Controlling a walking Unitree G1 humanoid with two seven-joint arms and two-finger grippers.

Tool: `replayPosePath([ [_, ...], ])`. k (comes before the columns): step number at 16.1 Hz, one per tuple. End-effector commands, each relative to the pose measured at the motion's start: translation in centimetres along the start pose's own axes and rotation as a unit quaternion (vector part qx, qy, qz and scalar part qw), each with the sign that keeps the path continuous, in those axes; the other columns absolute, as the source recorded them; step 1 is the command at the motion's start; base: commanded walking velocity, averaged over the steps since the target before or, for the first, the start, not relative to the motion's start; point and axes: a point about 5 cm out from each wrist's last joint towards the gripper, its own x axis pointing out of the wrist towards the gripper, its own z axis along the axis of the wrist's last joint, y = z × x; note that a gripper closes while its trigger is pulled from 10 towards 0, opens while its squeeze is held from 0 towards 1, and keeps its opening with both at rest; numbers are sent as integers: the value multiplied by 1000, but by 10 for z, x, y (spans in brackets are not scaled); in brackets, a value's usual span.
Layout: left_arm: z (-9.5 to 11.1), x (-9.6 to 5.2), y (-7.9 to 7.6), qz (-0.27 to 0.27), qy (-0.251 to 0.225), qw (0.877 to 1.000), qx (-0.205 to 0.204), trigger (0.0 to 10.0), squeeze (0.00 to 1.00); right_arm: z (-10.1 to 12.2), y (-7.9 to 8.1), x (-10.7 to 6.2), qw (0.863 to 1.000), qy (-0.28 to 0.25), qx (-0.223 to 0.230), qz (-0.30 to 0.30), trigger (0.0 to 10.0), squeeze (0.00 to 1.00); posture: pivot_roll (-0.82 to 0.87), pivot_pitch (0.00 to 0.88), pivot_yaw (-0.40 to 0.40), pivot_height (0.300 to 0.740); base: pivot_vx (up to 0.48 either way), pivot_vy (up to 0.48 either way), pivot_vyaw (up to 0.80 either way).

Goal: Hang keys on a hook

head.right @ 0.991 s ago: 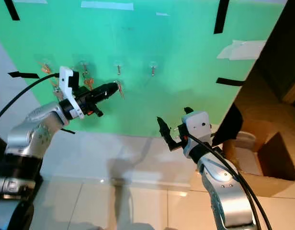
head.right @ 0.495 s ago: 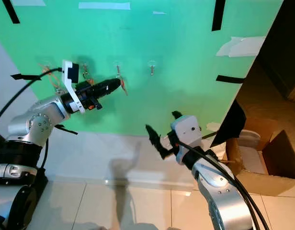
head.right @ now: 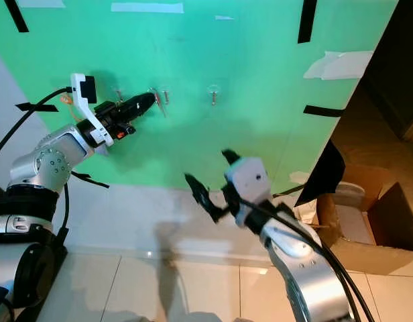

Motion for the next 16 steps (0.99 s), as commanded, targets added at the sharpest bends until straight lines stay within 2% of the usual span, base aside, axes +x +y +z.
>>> replayPosePath([
  [1,5,4,-1,-2,-7,1000,6,10000,0,15,-2,6,999,-40,1,2,10000,0,-166,0,75,740,0,0,0],
  [6,2,7,-2,-13,-1,1000,-4,10000,0,18,-4,11,999,-45,-5,2,10000,0,-168,0,79,740,0,0,0],
  [9,2,5,-8,-48,-11,998,-37,10000,0,17,-3,11,999,-43,-4,1,10000,0,-172,0,84,740,0,0,0],
  [10,1,3,-11,-71,-7,996,-58,10000,0,16,-3,11,999,-42,-5,0,10000,0,-173,0,86,740,0,0,0],
  [12,-10,1,-13,-84,24,995,-54,10000,0,15,-2,11,999,-39,-6,1,10000,0,-174,0,86,740,0,0,0],
  [16,-16,5,-9,-53,30,997,-54,10000,0,14,-2,11,999,-36,-8,2,10000,0,-173,0,84,740,0,0,0],
])
